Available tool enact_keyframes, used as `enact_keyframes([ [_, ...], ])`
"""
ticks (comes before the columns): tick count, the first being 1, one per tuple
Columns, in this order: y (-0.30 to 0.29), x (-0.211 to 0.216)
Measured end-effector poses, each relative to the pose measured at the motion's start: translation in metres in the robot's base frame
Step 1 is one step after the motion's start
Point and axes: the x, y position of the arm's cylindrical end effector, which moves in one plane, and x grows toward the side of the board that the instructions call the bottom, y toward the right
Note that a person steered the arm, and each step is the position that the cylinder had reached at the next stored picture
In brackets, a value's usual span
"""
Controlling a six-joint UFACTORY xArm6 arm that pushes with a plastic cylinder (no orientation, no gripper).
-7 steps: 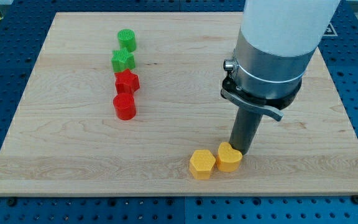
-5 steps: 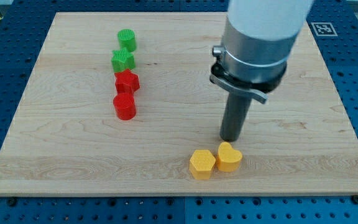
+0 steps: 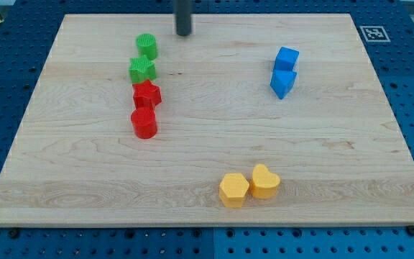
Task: Slide the green circle towards the yellow hexagon and yellow heart
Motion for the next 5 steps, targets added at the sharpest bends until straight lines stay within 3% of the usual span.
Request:
enact_keyframes([
  [1, -0.066, 0.016],
  [2, -0.082, 0.04],
  [5, -0.021, 0.066],
])
